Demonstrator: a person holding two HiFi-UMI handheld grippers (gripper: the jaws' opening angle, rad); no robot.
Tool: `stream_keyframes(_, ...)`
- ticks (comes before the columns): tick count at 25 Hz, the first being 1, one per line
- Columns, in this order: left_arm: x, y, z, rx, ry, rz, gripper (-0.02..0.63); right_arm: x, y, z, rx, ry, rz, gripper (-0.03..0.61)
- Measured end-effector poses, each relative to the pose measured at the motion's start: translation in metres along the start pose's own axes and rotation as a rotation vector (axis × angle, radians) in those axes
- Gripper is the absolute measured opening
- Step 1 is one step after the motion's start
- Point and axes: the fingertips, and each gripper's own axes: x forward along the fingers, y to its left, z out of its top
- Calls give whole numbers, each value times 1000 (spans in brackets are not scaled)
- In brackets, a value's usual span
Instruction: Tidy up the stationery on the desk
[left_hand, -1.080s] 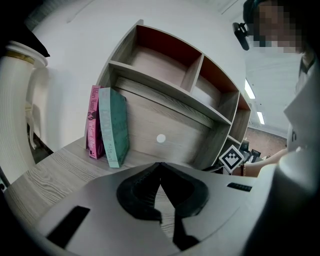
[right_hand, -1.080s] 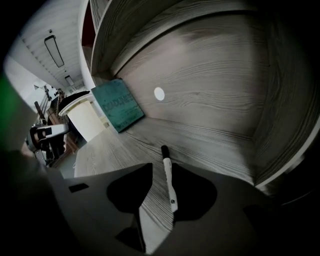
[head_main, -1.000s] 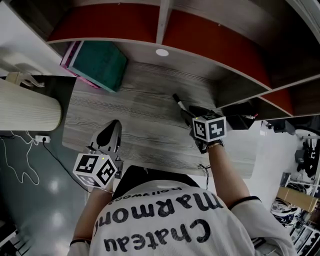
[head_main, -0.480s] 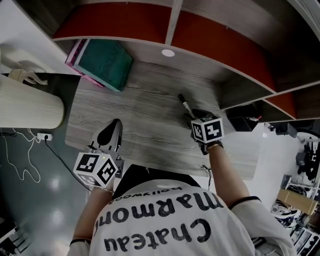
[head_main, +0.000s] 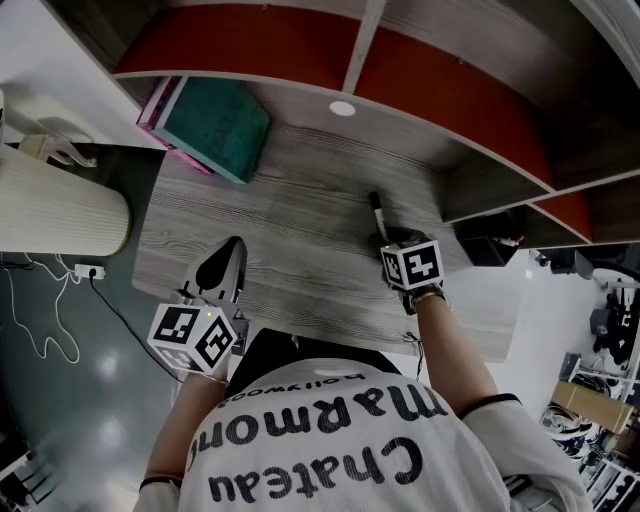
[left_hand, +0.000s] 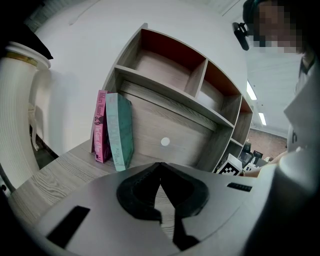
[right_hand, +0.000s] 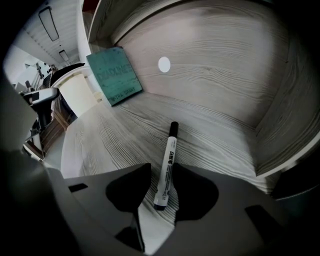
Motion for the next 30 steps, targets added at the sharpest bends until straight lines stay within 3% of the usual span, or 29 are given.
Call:
stream_keyframes(6,0,0,1,0,-1,-4,15,-2,-7,-1,29,3,-42,103)
stream_keyframes(19,-11,4,4,14,-2,-20,14,-6,-1,-9,88,20,-56,77)
stream_keyframes(30,-4,-20,5,45,5,-164,15,-52,13,-19,160,-60,-100,77)
